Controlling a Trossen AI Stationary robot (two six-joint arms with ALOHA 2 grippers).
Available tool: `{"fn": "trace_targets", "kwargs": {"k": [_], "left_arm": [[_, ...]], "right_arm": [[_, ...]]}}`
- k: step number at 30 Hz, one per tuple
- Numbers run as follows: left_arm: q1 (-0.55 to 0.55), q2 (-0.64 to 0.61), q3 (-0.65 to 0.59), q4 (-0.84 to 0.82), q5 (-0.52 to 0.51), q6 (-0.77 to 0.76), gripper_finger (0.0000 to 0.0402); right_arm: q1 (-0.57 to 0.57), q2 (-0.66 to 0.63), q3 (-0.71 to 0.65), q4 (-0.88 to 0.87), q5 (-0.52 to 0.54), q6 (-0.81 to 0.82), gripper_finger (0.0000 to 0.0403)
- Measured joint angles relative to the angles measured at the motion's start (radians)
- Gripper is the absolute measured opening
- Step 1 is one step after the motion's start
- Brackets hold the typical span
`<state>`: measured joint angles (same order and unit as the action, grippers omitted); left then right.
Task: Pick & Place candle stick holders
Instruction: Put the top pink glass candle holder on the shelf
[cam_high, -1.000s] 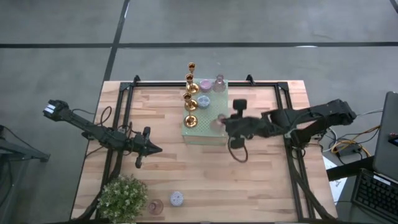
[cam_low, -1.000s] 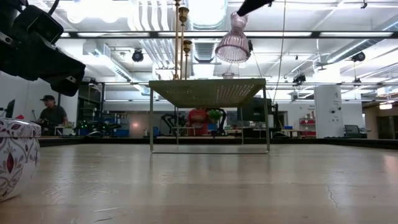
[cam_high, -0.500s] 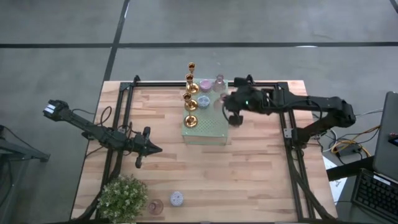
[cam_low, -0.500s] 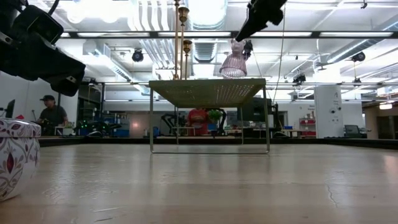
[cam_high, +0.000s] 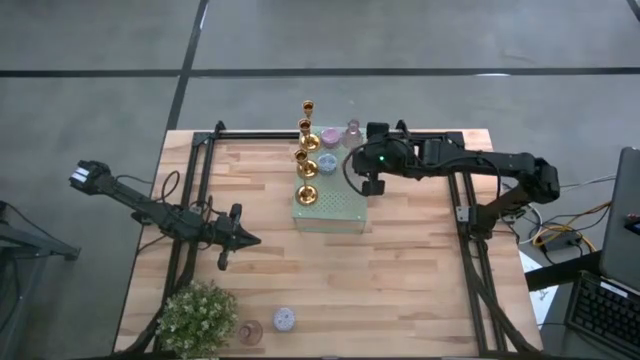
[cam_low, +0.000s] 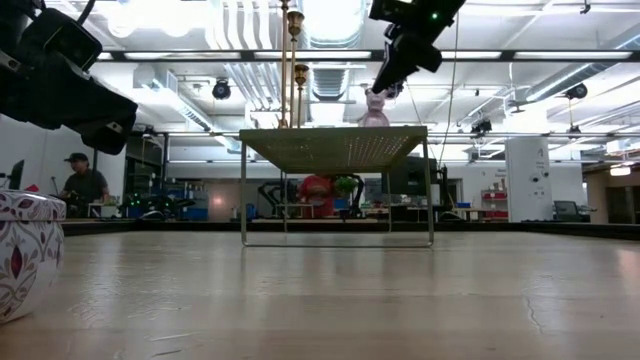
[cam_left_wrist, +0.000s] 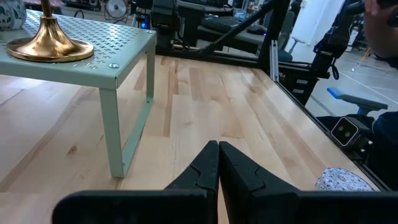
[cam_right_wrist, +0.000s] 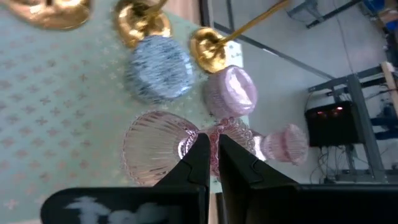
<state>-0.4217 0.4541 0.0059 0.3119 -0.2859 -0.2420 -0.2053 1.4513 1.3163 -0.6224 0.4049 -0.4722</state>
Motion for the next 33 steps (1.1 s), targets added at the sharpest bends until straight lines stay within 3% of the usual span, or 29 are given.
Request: {"fn": "trace_targets", "kwargs": {"k": [33], "left_arm": [[0.0, 0.0, 0.0, 0.0, 0.0, 0.0, 0.0014]], "right_arm": [[-0.041, 0.055, -0.018, 0.037, 0.02, -0.056, 0.0013]]}}
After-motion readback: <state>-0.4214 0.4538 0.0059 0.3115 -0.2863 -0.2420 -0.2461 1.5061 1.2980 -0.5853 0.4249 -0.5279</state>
